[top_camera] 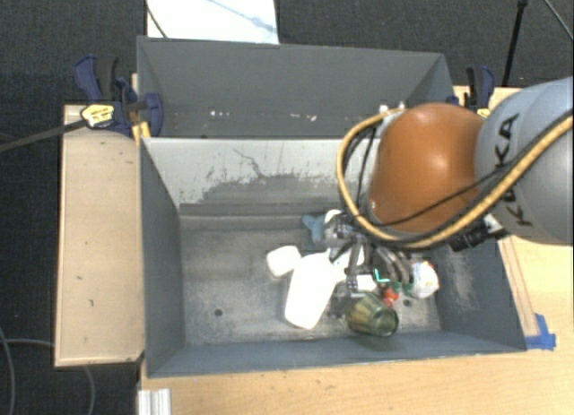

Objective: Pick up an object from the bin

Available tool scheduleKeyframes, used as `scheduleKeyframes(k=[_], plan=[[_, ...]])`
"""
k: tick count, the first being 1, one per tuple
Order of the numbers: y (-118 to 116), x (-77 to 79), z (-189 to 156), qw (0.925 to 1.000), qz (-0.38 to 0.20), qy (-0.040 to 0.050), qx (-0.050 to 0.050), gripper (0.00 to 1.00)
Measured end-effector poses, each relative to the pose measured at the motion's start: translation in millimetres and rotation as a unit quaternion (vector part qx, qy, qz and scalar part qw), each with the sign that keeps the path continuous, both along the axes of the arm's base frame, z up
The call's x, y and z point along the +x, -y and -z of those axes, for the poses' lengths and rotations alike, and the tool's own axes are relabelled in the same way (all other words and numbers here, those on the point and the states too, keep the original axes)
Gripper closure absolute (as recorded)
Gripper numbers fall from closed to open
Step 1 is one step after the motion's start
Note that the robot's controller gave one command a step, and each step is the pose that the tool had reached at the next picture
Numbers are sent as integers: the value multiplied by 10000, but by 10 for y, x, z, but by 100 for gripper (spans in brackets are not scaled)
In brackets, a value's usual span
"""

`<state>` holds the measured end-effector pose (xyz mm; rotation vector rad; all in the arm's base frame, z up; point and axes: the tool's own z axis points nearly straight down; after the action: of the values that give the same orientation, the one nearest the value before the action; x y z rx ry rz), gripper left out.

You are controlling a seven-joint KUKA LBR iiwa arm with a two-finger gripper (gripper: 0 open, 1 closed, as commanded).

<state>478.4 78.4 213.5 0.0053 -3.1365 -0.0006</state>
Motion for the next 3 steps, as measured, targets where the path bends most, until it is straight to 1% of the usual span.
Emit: scheduleKeyframes(k=[1,2,3], plan=[[5,17,-31,10000,16,38,3,0],[-11,120,565,9881,-1539,75,4,0],[-67,345,1174,9328,-3604,44,4,0]])
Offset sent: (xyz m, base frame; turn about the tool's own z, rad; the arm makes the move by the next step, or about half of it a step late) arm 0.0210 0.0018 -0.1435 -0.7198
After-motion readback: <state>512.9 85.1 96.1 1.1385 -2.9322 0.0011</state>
